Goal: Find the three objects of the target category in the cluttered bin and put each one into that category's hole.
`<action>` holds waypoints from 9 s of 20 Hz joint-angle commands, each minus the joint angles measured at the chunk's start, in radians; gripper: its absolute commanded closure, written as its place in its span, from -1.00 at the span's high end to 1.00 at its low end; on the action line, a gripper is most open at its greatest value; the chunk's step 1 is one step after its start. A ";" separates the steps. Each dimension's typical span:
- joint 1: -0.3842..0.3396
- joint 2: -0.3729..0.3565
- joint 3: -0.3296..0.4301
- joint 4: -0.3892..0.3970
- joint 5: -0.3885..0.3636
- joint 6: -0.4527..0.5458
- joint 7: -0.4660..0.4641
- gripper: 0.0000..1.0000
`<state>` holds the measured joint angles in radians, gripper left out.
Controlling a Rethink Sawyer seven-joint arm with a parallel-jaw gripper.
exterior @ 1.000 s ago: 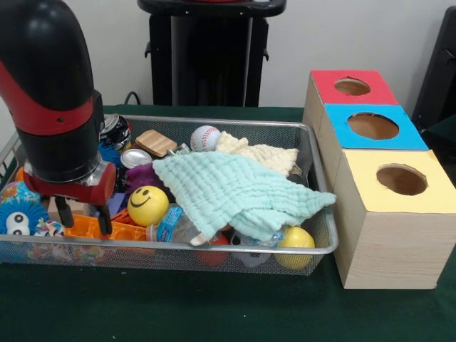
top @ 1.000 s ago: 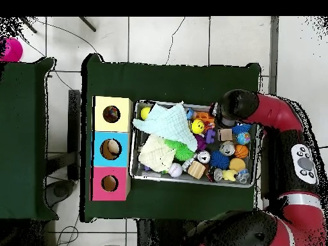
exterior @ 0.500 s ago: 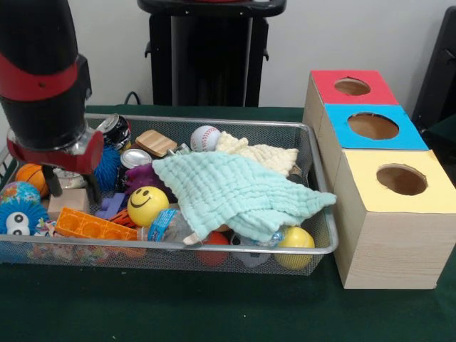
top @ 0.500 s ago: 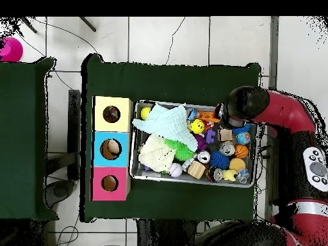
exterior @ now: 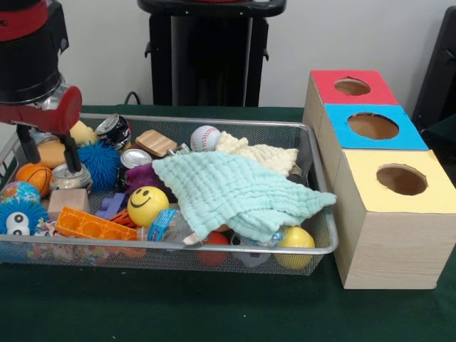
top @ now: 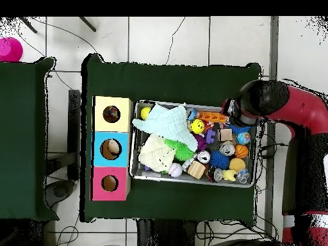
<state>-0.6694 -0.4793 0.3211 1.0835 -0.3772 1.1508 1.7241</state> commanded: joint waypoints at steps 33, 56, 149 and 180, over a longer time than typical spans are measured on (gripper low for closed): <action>-0.016 0.128 0.068 0.003 -0.133 -0.161 -0.234 1.00; -0.001 0.163 0.050 -0.090 -0.139 -0.074 -0.258 1.00; -0.015 0.159 0.032 0.080 -0.075 -0.009 -0.153 1.00; -0.004 0.152 0.046 0.068 -0.165 -0.265 -0.119 -1.00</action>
<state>-0.6855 -0.3120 0.3482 1.0701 -0.4943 0.9751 1.7239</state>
